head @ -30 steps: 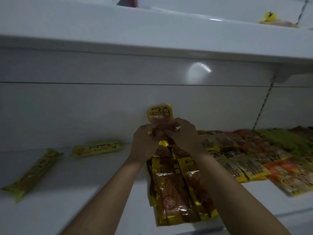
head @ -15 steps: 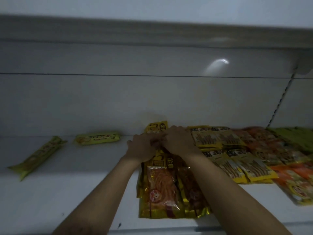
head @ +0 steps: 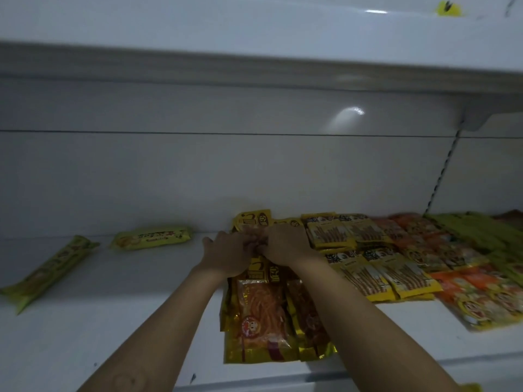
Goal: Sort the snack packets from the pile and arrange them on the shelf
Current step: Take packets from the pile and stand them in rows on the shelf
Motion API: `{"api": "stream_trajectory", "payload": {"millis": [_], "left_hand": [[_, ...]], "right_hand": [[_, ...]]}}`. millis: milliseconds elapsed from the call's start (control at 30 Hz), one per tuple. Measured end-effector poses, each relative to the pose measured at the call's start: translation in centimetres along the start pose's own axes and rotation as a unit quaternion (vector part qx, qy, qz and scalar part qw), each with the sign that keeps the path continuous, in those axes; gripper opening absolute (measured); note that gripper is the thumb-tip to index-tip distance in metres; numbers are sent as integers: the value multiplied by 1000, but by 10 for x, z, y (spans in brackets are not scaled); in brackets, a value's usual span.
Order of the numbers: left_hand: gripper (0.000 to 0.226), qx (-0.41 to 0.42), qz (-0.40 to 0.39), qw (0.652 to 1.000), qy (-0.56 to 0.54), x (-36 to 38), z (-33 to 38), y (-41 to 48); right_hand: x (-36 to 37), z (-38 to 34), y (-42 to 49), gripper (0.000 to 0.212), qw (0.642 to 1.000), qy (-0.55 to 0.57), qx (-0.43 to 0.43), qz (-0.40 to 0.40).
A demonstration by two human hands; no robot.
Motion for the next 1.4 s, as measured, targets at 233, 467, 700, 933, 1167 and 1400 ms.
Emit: {"api": "stream_trajectory", "payload": {"millis": [233,467,700,933,1167,1400], "left_hand": [[38,35,63,996,-52,-12,-13,-8],[44,-4,86,996,-32,-37,-59,-26],[42,-53,134,989,4,-84,-139,-61],[44,-131,143,980,35,-108,-247,-106],[71,-178,100,978,46,-91,-327,-131],[41,-170,81,981,-36,-84,-346,-127]], "right_hand": [[-18,-7,-12,35,1000,-20,5,21],[-37,-59,-18,27,999,-33,-13,39],[-43,-157,0,45,996,-15,-77,48],[-24,-259,14,37,991,-8,-122,52],[15,-333,37,46,990,-1,-135,28],[21,-285,64,41,997,-36,-39,52]]}}
Point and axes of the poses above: each hand's wrist, its own y-axis towards the middle knuckle, its own x-axis out of the palm, z = x × y, the point moved 10 cm from there along y, towards the middle knuckle, and after that the axes turned 3 degrees about -y, right-handed, at the moved point
